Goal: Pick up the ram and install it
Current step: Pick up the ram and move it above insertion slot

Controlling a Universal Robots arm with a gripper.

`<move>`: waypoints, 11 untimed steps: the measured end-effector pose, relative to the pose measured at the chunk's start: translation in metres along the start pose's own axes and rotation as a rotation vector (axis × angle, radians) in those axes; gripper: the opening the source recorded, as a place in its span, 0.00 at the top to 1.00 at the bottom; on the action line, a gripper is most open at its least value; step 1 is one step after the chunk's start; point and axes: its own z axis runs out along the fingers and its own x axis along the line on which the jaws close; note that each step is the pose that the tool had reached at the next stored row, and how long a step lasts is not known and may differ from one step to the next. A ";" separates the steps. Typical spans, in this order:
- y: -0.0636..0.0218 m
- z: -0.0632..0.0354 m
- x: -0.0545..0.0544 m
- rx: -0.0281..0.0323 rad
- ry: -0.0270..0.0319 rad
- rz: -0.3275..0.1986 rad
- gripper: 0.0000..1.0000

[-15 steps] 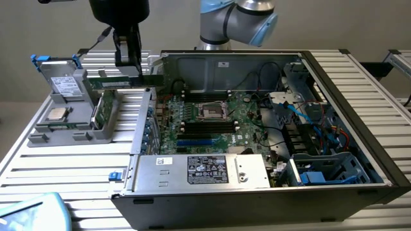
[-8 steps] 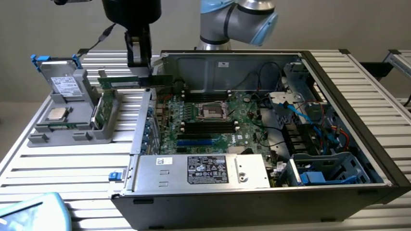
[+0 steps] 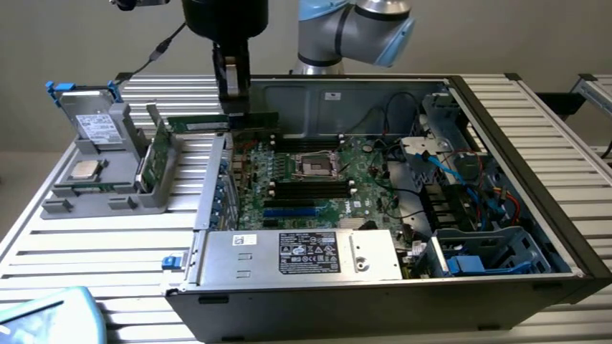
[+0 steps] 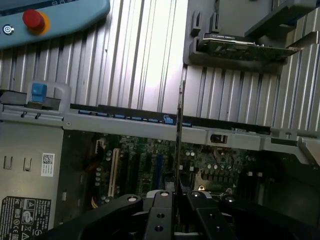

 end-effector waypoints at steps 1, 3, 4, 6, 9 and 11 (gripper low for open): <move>-0.0032 -0.0002 0.001 0.0002 -0.0011 0.000 0.86; -0.0098 -0.0007 0.003 0.0006 -0.0035 0.000 0.86; -0.0132 -0.0011 0.004 0.0007 -0.0046 0.000 0.86; -0.0197 -0.0019 0.007 0.0008 -0.0064 0.000 0.86; -0.0292 -0.0028 0.010 0.0006 -0.0084 0.000 0.86; -0.0358 -0.0032 0.013 0.0009 -0.0097 0.000 0.86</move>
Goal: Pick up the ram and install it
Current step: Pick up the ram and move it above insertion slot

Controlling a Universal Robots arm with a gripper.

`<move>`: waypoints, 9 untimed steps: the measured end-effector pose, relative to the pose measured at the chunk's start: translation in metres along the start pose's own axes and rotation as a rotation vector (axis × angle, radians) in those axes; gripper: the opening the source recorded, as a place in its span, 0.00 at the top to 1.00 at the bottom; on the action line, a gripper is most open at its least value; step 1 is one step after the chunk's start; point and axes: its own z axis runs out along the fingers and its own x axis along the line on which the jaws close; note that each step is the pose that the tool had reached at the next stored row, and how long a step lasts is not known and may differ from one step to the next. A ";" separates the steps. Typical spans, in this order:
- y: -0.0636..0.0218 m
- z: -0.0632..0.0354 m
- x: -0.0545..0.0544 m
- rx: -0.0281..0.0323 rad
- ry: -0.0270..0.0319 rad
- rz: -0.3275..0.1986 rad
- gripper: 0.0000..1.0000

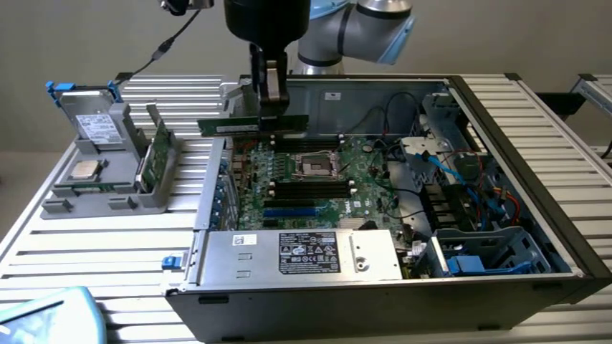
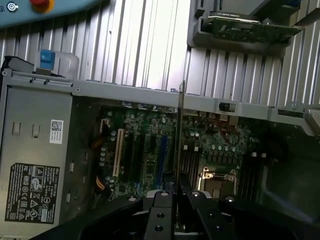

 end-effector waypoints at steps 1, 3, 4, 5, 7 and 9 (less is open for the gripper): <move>-0.0033 -0.0003 0.001 0.0000 -0.0007 0.000 0.86; -0.0097 -0.0007 0.003 0.0003 -0.0024 0.000 0.86; -0.0128 -0.0008 0.004 0.0005 -0.0032 0.000 0.86; -0.0161 -0.0011 0.005 0.0005 -0.0040 0.000 0.86; -0.0222 -0.0015 0.006 0.0007 -0.0057 0.000 0.86; -0.0265 -0.0010 0.006 0.0009 -0.0069 0.000 0.86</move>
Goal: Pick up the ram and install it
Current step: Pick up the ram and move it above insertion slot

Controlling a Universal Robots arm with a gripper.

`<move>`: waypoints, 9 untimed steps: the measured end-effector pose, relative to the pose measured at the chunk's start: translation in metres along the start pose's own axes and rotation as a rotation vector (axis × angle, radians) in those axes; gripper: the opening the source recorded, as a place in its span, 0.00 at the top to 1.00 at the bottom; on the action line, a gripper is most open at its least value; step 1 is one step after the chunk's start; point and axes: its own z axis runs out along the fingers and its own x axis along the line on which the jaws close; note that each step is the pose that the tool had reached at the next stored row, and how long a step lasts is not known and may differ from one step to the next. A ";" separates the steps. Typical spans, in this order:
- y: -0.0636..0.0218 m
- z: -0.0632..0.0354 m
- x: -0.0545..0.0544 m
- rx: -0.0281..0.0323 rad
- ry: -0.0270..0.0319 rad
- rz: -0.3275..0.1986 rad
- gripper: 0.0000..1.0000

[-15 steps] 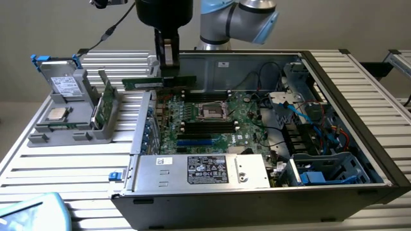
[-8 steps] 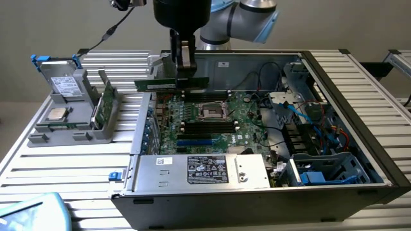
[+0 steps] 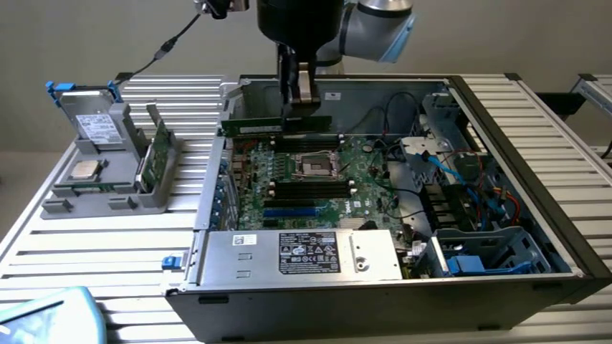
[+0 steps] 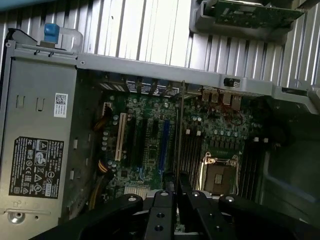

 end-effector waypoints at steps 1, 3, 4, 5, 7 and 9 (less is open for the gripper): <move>-0.0019 0.0007 0.000 0.0001 -0.0001 0.001 0.86; -0.0064 0.0034 0.001 0.0001 0.0000 0.002 0.86; -0.0087 0.0051 0.002 0.0002 0.0001 0.003 0.86; -0.0108 0.0066 0.002 0.0003 0.0001 0.004 0.86; -0.0143 0.0095 0.003 0.0007 0.0003 0.007 0.86; -0.0160 0.0120 0.003 0.0014 0.0009 0.015 0.86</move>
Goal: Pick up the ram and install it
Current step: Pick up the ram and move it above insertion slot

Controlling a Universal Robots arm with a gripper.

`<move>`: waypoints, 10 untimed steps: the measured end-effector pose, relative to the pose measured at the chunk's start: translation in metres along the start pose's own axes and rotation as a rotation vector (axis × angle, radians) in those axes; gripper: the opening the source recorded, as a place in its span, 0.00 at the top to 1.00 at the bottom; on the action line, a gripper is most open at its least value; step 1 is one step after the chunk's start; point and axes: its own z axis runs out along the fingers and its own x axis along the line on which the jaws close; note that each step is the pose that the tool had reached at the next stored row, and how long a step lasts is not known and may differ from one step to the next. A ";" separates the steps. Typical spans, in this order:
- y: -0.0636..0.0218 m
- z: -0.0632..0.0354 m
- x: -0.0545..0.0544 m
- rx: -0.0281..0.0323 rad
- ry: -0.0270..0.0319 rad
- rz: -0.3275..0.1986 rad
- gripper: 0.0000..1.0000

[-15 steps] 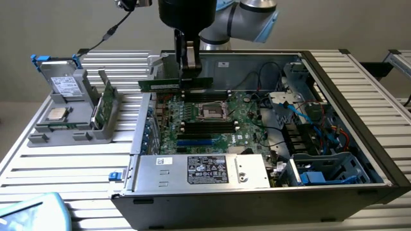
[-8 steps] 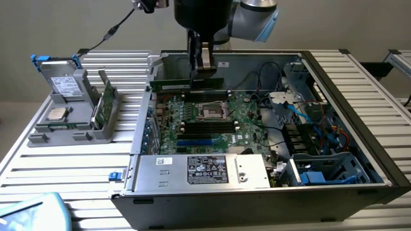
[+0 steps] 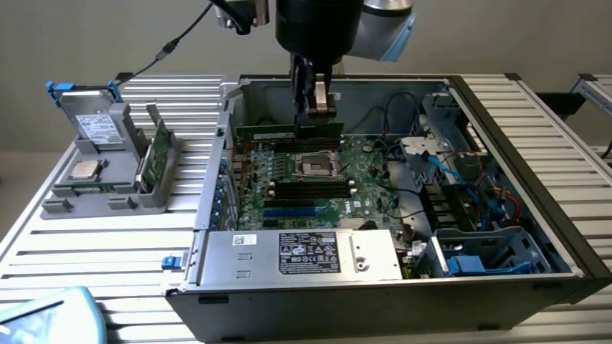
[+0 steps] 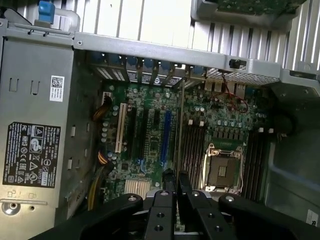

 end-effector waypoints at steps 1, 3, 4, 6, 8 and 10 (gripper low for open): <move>-0.0005 0.0015 0.000 0.0009 0.0000 0.008 0.86; -0.0012 0.0050 0.001 0.0029 -0.0008 0.028 0.86; -0.0014 0.0068 0.001 0.0043 -0.0014 0.041 0.86; -0.0017 0.0104 0.001 0.0075 -0.0028 0.072 0.86; -0.0019 0.0132 0.002 0.0101 -0.0036 0.098 0.86; -0.0057 0.0151 0.002 0.0105 -0.0017 0.103 0.86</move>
